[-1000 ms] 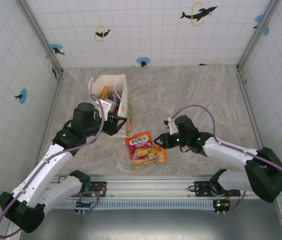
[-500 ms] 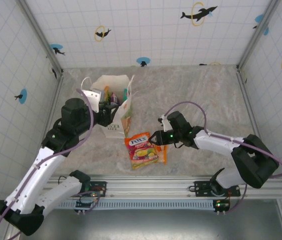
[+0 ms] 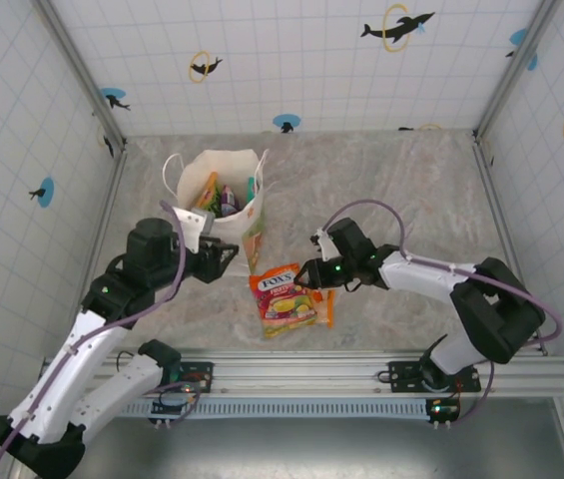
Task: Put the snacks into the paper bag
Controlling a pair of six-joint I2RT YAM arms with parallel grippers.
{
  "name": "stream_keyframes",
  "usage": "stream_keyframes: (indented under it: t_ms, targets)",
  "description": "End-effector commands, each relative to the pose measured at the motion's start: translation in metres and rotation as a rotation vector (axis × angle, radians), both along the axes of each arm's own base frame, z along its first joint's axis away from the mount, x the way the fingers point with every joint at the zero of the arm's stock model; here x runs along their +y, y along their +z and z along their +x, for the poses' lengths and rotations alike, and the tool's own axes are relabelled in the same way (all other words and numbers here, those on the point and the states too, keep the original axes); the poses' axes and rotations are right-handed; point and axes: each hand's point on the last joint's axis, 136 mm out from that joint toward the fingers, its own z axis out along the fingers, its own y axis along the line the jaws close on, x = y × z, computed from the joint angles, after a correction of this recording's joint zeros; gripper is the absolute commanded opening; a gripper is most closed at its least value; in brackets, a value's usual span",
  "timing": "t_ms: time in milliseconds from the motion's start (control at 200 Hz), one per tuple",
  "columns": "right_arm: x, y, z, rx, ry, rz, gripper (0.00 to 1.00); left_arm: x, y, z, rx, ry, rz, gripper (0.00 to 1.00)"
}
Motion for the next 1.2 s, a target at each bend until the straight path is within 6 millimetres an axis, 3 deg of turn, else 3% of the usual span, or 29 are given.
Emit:
stream_keyframes:
  t_ms: [0,190,345,606,801,1196]
  targets:
    - [-0.002,-0.004,-0.002,0.034,0.014,-0.049,0.54,-0.005,-0.034,-0.023,0.216,0.019,-0.092,0.53]
    - [0.005,-0.009,0.005,0.074,-0.001,-0.022,0.54,0.006,-0.066,-0.029,0.289,0.118,-0.137,0.52]
    - [0.011,-0.017,0.008,0.102,-0.002,-0.022,0.54,0.006,-0.105,-0.036,0.364,0.159,-0.200,0.48]
    - [0.016,-0.028,0.010,0.155,-0.011,0.002,0.53,0.013,-0.144,-0.045,0.406,0.160,-0.127,0.44]
    - [0.019,-0.032,0.008,0.182,-0.009,0.024,0.52,0.011,-0.150,-0.042,0.421,0.165,-0.102,0.39]
    - [0.014,-0.037,0.004,0.207,-0.024,0.038,0.50,-0.007,-0.183,-0.046,0.445,0.151,0.011,0.35]
